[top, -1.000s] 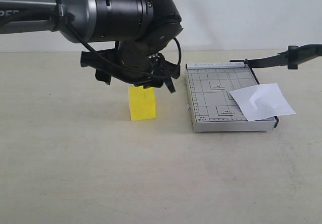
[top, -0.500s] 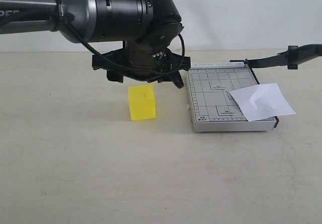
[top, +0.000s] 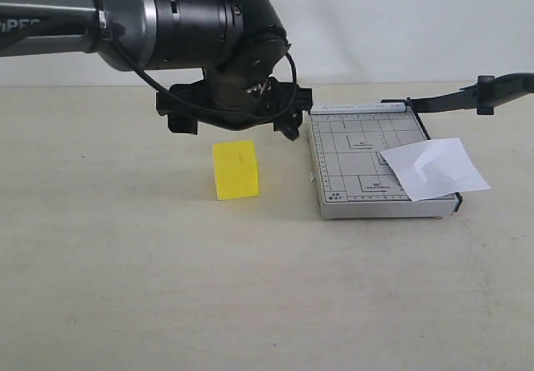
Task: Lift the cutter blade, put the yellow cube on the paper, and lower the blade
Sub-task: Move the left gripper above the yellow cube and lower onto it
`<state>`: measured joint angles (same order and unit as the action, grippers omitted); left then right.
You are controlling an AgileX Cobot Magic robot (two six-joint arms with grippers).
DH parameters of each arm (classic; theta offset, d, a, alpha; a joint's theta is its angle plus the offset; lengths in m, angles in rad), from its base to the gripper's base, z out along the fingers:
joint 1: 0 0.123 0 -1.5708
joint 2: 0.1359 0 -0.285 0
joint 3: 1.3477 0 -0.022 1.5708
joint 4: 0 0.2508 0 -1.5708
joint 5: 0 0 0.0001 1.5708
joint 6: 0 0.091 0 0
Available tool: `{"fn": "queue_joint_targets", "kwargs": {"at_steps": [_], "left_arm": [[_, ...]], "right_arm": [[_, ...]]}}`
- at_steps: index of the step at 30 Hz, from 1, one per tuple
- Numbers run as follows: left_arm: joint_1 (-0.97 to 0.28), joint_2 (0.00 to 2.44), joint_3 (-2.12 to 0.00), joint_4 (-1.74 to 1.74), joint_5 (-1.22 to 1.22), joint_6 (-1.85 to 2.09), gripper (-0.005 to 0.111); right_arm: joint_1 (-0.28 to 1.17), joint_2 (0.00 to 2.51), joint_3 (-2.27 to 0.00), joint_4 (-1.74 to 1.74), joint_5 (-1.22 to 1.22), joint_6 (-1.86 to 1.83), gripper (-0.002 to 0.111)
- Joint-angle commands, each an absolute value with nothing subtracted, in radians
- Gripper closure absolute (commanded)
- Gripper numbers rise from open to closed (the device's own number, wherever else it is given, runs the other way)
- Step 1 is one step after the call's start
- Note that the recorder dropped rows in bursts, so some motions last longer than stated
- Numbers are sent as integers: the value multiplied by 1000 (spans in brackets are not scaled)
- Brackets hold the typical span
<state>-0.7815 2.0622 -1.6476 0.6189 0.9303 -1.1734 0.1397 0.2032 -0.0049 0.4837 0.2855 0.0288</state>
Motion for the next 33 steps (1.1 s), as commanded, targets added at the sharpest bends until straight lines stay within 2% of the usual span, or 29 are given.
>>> {"fn": "queue_joint_targets", "kwargs": {"at_steps": [1, 13, 19, 21, 26, 28, 30, 31, 32, 33], "left_arm": [[-763, 2100, -1648, 596, 912, -1173, 9], [-672, 2199, -1649, 598, 739, -1173, 9], [-672, 2233, -1649, 562, 724, -1169, 9], [-672, 2235, -1649, 563, 730, -1167, 11], [-672, 2244, -1649, 561, 734, -1158, 25], [-672, 2244, -1649, 561, 736, -1158, 27], [-672, 2244, -1649, 559, 741, -1158, 38], [-672, 2244, -1649, 556, 743, -1158, 55], [-672, 2242, -1649, 553, 748, -1156, 63], [-672, 2233, -1649, 528, 754, -1126, 83]], "right_arm": [[139, 198, 0, 488, 280, 25, 108], [139, 198, 0, 488, 280, 25, 108], [139, 198, 0, 488, 280, 25, 108], [139, 198, 0, 488, 280, 25, 108], [139, 198, 0, 488, 280, 25, 108], [139, 198, 0, 488, 280, 25, 108], [139, 198, 0, 488, 280, 25, 108], [139, 198, 0, 488, 280, 25, 108], [139, 198, 0, 488, 280, 25, 108], [139, 198, 0, 488, 280, 25, 108]]}}
